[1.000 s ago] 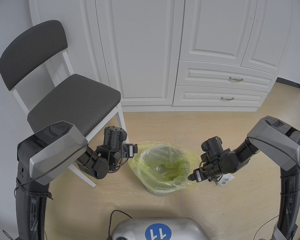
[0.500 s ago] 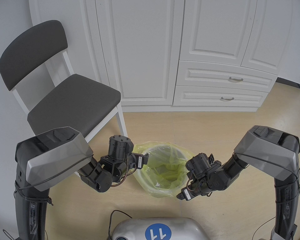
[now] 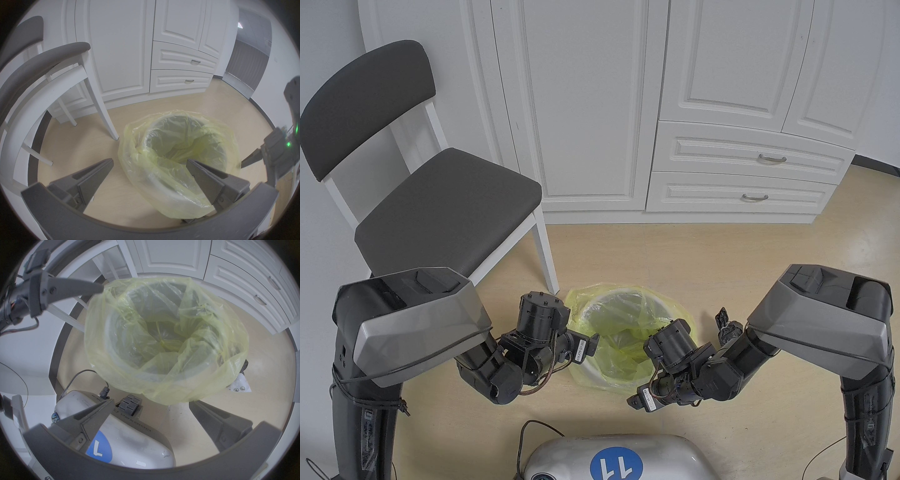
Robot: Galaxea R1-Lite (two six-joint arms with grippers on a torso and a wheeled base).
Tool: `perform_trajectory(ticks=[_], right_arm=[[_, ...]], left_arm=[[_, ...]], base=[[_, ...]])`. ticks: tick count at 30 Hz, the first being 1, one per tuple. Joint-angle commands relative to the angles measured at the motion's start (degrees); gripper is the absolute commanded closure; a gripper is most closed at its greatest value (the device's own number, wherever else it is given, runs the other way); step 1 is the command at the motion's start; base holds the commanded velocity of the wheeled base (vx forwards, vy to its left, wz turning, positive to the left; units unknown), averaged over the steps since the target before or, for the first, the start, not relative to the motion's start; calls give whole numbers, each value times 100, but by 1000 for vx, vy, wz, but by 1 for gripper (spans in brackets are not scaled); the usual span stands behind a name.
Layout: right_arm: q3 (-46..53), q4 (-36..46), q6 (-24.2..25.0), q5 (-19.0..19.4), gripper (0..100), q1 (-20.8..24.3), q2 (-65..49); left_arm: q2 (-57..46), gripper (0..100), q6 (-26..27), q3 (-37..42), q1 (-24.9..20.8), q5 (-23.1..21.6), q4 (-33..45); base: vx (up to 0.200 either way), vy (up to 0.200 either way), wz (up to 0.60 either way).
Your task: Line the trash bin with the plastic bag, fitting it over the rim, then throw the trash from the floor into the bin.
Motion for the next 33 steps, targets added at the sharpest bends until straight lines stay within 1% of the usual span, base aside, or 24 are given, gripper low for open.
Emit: perform_trajectory(ticks=[1, 3, 8, 10, 14, 15, 16, 17, 20, 21, 22, 23, 28, 30, 31, 33], right_arm=[[337, -1, -65, 18, 0, 114, -557], [425, -1, -100, 36, 0, 132, -680], [680, -19, -372, 62, 0, 123, -997], [680, -19, -443, 62, 0, 18, -1005], [619, -19, -653, 53, 0, -369, -1014], [627, -19, -689, 53, 0, -404, -1014], [619, -19, -873, 53, 0, -615, -1014], [619, -19, -926, 53, 0, -668, -1014], [583, -28, -1313, 53, 0, -1081, -953], [575, -28, -1348, 53, 0, -1107, -944], [531, -28, -1488, 62, 0, -1301, -891], [513, -28, -1541, 53, 0, -1380, -865], [381, -28, -1673, 53, 0, -1617, -689], [346, -28, -1708, -8, 0, -1661, -566], [311, -28, -1831, -8, 0, -1723, -390], [285, -28, -1919, 1, 0, -1749, -241]], left_arm=[[102, 0, 148, 64, 29, -8, 33], [119, 0, 183, 64, 47, -8, 50], [304, 0, 200, -15, 117, -17, 50], [321, 0, 200, -41, 144, -17, 15], [330, 0, 148, -217, 240, -26, -2], [339, 0, 148, -226, 249, -26, -2], [356, 0, 148, -261, 302, -26, -2], [356, 0, 148, -278, 319, -26, -2], [392, 0, 165, -278, 381, -26, 59], [392, 0, 165, -278, 381, -26, 68], [418, 0, 183, -270, 390, -26, 94], [444, 0, 192, -261, 390, -26, 103], [541, 0, 209, -278, 399, -34, 103], [567, 0, 209, -278, 416, -43, 103], [594, 0, 218, -287, 478, -113, 103], [603, 0, 227, -287, 522, -175, 103]], base=[[0, 0, 0], [0, 0, 0], [0, 0, 0], [0, 0, 0], [0, 0, 0], [0, 0, 0], [0, 0, 0], [0, 0, 0], [0, 0, 0], [0, 0, 0], [0, 0, 0], [0, 0, 0], [0, 0, 0], [0, 0, 0], [0, 0, 0], [0, 0, 0]])
